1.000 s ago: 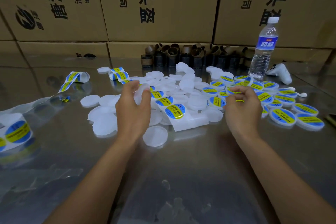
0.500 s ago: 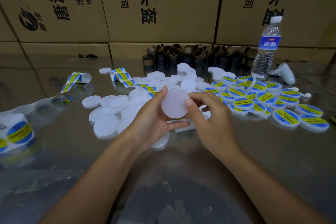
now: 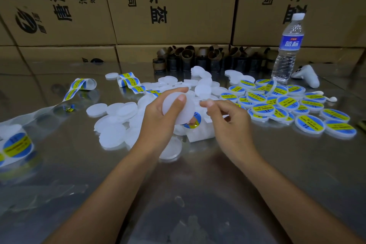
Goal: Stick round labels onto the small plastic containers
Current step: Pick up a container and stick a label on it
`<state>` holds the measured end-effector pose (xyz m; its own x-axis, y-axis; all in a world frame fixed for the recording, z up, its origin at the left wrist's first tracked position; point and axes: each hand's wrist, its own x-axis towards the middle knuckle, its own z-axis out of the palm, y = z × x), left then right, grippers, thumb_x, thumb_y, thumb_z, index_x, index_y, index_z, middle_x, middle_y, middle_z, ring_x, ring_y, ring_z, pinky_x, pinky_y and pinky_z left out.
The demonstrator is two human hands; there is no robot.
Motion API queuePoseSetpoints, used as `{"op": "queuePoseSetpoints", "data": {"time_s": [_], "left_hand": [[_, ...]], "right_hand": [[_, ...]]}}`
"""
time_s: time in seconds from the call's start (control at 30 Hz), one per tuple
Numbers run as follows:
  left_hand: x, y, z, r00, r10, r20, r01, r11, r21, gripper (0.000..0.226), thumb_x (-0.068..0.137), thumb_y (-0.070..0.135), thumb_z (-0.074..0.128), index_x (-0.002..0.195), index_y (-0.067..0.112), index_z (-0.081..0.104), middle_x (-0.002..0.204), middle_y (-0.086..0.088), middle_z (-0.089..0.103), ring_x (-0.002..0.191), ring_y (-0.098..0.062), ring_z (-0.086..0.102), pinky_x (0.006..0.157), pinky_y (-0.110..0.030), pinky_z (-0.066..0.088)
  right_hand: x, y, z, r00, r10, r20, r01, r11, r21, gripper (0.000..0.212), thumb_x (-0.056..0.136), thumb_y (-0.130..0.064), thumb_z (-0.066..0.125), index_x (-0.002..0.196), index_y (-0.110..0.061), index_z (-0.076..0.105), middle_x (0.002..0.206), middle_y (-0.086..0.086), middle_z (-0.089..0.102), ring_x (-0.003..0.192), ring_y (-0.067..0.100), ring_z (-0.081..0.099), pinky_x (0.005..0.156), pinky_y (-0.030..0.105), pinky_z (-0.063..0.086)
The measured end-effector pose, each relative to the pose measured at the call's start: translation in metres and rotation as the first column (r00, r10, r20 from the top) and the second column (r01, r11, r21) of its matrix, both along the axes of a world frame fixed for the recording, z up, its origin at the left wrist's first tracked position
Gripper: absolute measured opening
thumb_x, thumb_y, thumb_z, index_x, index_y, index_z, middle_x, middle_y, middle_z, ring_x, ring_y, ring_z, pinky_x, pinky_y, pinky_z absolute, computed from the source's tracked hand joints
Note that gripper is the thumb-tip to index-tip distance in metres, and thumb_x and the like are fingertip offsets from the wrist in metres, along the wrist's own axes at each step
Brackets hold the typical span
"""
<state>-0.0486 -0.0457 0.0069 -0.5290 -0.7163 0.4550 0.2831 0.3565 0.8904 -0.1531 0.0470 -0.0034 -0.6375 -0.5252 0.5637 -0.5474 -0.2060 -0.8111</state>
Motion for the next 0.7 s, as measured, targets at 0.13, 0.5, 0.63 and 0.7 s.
{"op": "queuePoseSetpoints", "data": {"time_s": [0.13, 0.5, 0.63, 0.7], "left_hand": [[0.001, -0.001, 0.002, 0.993, -0.096, -0.074, 0.107, 0.982, 0.158, 0.021, 0.095, 0.023, 0.051, 0.088, 0.028, 0.069, 0.072, 0.014, 0.067, 0.058, -0.016, 0.065, 0.066, -0.027, 0.058], [0.001, -0.011, 0.002, 0.965, -0.145, -0.218, 0.217, 0.910, 0.353, 0.019, 0.097, 0.018, 0.044, 0.099, 0.011, 0.062, 0.090, -0.001, 0.075, 0.086, -0.017, 0.071, 0.072, -0.024, 0.057], [0.002, -0.014, 0.002, 0.968, -0.054, -0.243, 0.151, 0.904, 0.399, 0.017, 0.096, 0.009, 0.048, 0.101, 0.014, 0.063, 0.087, 0.001, 0.075, 0.082, -0.019, 0.072, 0.069, -0.024, 0.057], [0.002, -0.015, 0.001, 0.977, -0.004, -0.213, 0.094, 0.907, 0.411, 0.018, 0.096, 0.007, 0.049, 0.098, 0.015, 0.065, 0.083, 0.000, 0.074, 0.075, -0.017, 0.071, 0.066, -0.026, 0.057]], "right_hand": [[-0.008, -0.001, -0.010, 0.988, -0.093, -0.123, 0.114, 0.978, 0.176, 0.015, 0.090, -0.028, 0.056, 0.102, -0.028, 0.065, 0.078, -0.015, 0.060, 0.086, 0.008, 0.054, 0.066, 0.009, 0.034], [-0.009, -0.005, -0.014, 1.000, 0.021, -0.015, -0.018, 0.987, 0.162, 0.022, 0.083, -0.015, 0.068, 0.093, -0.034, 0.065, 0.064, -0.022, 0.065, 0.092, 0.002, 0.059, 0.076, 0.014, 0.041], [-0.011, -0.003, -0.009, 0.994, 0.020, 0.107, -0.031, 0.995, 0.099, 0.029, 0.081, -0.009, 0.069, 0.086, -0.036, 0.063, 0.058, -0.017, 0.064, 0.070, -0.005, 0.057, 0.061, 0.005, 0.035], [-0.012, -0.003, -0.007, 0.990, 0.009, 0.143, -0.018, 0.998, 0.065, 0.028, 0.080, -0.009, 0.069, 0.083, -0.035, 0.063, 0.056, -0.019, 0.062, 0.069, -0.007, 0.056, 0.061, 0.004, 0.035]]}}
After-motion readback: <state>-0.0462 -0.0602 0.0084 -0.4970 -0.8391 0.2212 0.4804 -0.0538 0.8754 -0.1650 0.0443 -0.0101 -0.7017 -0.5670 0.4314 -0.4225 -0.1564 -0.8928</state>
